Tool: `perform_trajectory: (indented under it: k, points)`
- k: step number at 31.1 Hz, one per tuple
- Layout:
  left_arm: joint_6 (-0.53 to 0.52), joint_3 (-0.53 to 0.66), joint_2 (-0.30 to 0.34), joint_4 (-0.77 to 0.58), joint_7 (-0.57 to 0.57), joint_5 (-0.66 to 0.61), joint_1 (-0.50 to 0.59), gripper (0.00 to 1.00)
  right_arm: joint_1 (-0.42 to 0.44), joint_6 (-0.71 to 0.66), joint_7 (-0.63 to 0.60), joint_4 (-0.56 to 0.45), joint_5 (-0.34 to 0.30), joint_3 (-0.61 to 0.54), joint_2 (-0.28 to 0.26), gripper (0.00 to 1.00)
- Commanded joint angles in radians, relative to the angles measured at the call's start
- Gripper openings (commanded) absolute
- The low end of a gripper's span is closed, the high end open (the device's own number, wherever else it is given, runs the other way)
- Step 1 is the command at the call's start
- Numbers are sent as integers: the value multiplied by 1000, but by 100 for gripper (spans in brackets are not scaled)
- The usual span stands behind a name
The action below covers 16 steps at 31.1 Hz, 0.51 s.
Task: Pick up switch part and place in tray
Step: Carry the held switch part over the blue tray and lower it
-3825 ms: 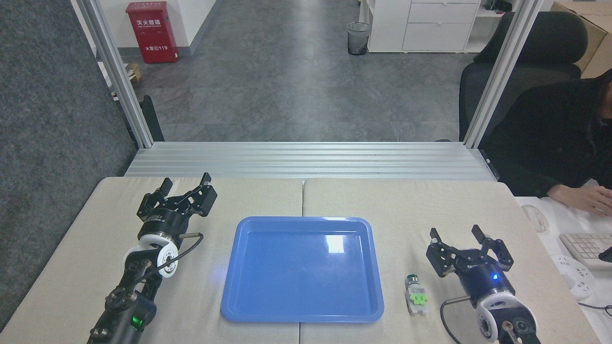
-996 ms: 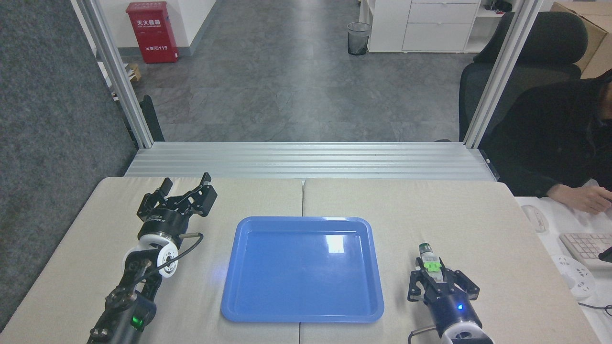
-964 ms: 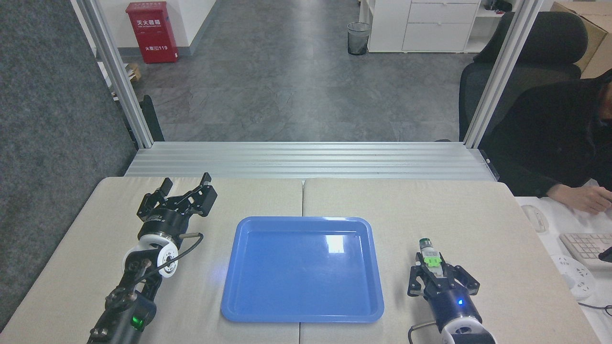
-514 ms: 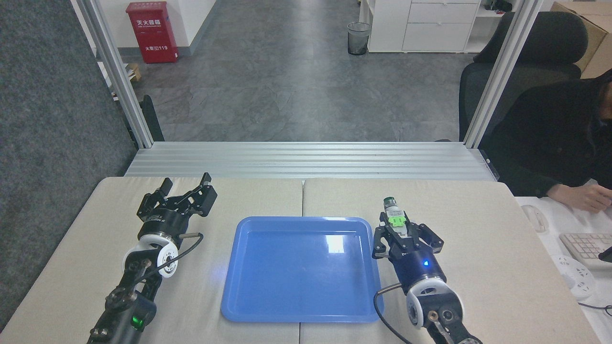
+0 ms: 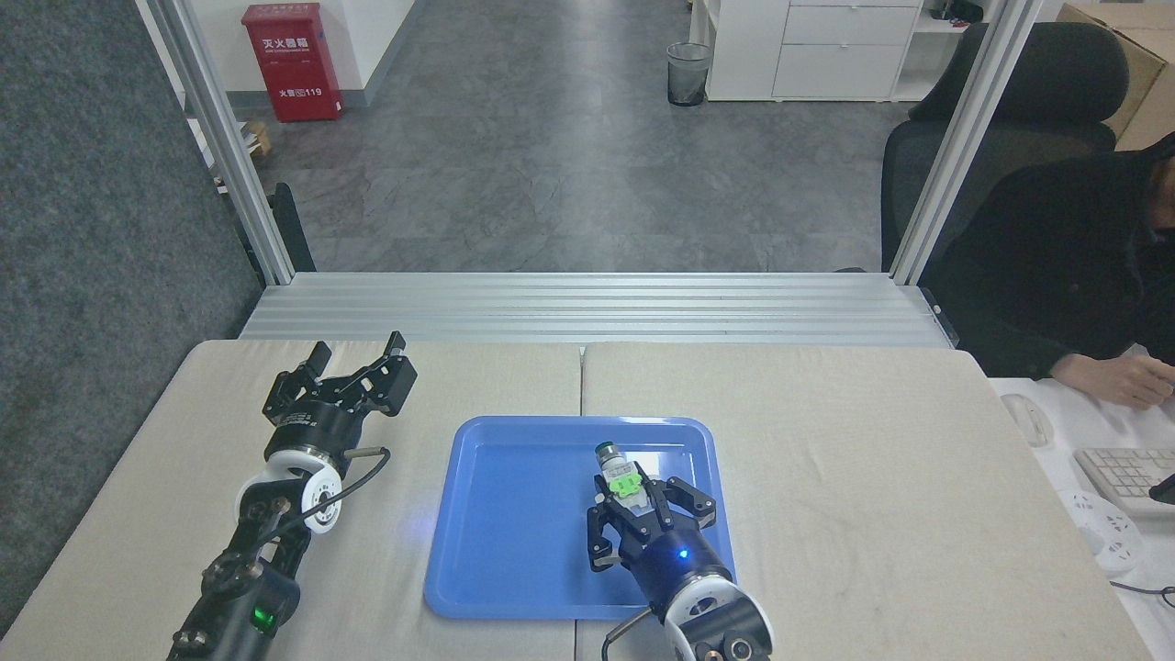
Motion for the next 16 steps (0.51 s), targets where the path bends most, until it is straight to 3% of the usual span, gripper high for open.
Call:
perform_trajectory:
  k: [1,6,8,11,16]
  points:
    - [0,0,0,0,1,0,1,100,5,25,6,185,49,137,95,22]
    - [0,0,0,0,1,0,0,100,-40,78,6,268,40,45,108,38]
    - [0,0,0,0,1,0,1,100,-40,76,6,268,27,42,105,54]
    - [0,0,0,0,1,0,0,100,-31,71,-10,254,6,39,101,99]
    - [0,0,0,0,1,0,1,100,-37,58,-47,245,-19,19,102,99]
